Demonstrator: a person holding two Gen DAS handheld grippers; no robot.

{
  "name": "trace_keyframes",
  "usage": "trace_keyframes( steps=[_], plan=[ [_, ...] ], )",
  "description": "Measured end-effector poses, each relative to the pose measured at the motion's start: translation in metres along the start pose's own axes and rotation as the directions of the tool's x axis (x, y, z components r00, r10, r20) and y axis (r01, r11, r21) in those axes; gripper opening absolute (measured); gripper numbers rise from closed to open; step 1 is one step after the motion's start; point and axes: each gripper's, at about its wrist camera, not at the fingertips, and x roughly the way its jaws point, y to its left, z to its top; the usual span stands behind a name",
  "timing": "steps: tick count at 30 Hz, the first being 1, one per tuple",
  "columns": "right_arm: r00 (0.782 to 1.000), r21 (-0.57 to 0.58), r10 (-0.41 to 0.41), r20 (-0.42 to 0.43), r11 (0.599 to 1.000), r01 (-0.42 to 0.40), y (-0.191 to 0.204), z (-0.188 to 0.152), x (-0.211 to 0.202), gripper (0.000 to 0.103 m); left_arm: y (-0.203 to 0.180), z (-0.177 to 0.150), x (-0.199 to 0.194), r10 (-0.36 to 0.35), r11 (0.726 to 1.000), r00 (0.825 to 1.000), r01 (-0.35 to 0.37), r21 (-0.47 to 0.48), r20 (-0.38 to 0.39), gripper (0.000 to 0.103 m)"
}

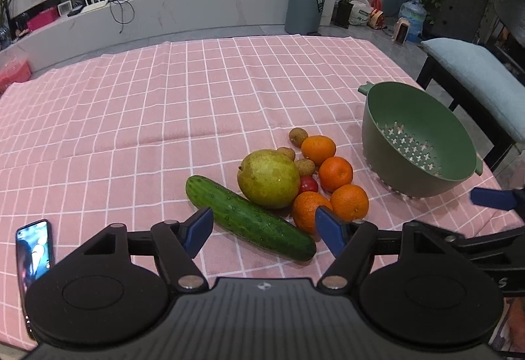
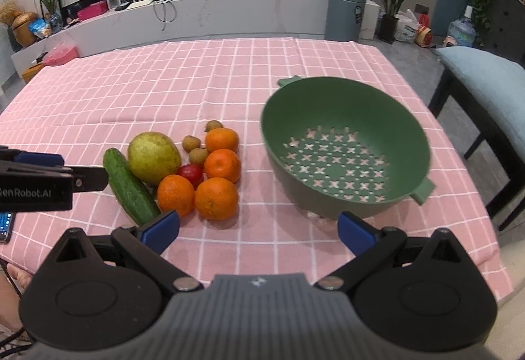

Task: Organize fruits
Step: 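Move the left tool toward the cucumber while the right tool approaches an orange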

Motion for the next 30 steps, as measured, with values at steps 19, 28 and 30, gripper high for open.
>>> trace_keyframes(
  steps=[19,28,30],
  plan=[
    [0.996,0.087,0.072,-0.05,0.994,-0.067,0.016,0.004,0.07,0.051,0.06,-0.011,0.062,-0.115,0.929,0.989,0.072,-0.362,-0.096,0.07],
    [0.993,0.14,0.105,-0.044,0.985,-0.098,0.008,0.005,0.085,0.051,0.054,-0.008,0.083,-0.109,0.904,0.983,0.036,-0.426,-0.149,0.07],
    [0.992,0.146,0.119,-0.043,0.983,-0.112,0.007,0.005,0.088,0.051,0.051,-0.008,0.088,-0.113,0.9,0.98,0.031,-0.435,-0.165,0.07]
  ],
)
